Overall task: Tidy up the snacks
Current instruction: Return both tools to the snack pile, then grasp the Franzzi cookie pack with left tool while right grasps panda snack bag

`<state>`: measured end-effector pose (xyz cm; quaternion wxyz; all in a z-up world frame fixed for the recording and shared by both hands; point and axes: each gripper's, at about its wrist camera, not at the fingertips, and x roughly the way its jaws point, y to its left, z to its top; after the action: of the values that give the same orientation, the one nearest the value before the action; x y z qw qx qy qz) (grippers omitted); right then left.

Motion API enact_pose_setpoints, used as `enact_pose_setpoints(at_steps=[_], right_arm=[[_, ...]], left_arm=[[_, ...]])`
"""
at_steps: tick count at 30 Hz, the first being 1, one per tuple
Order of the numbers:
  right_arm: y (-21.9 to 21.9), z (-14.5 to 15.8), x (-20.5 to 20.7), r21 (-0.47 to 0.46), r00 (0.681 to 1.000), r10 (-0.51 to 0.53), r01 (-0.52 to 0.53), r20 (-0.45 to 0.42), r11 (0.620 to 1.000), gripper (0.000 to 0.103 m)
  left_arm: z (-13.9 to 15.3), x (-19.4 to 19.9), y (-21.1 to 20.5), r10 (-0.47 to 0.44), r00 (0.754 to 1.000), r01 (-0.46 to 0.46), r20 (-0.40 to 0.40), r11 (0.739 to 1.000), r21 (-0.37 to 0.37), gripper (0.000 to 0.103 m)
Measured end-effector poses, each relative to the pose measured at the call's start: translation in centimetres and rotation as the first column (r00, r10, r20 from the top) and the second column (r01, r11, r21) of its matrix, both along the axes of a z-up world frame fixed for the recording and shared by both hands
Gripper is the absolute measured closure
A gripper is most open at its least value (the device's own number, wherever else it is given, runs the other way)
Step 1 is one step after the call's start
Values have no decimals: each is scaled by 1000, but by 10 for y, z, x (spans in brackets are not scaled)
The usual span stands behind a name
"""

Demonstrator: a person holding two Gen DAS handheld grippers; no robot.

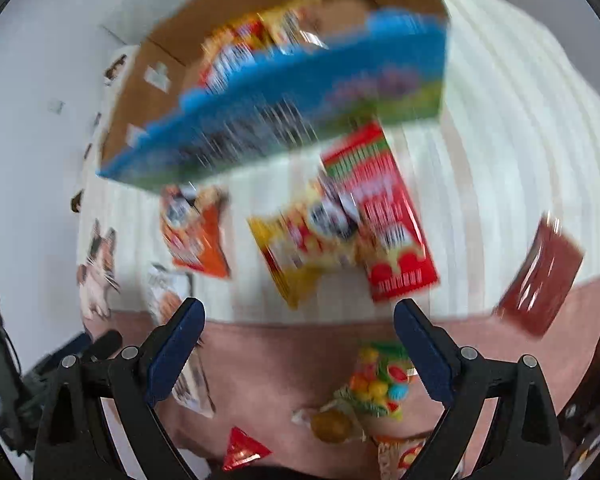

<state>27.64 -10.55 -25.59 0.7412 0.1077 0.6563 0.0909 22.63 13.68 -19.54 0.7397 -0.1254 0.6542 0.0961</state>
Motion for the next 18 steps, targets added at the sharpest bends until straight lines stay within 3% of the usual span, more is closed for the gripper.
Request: enact_pose_setpoints(at_steps=[5, 10, 11, 13, 18], right_arm=[[-25, -42, -34, 15, 989, -96, 99, -109, 995, 5], [-47, -69, -54, 7, 968, -176, 180, -179, 984, 5], [-49, -71, -56, 2, 966, -185, 188, -181, 982, 5], [-51, -70, -54, 3, 967, -190, 193, -170, 981, 5], [-38, -53, -23, 35, 977, -181, 186, -113, 982, 5]], left_arm=[[-60, -27, 1, 0, 990, -5, -138, 999, -37, 5], [-100, -28, -12, -49, 980, 35, -192, 996, -76, 6], [-103, -28, -14, -53, 980, 40, -193, 997, -70, 10], [-105, -26, -17, -56, 983, 46, -177, 997, -60, 43], [-97, -18, -12, -5, 989, -4, -145, 998, -61, 43]])
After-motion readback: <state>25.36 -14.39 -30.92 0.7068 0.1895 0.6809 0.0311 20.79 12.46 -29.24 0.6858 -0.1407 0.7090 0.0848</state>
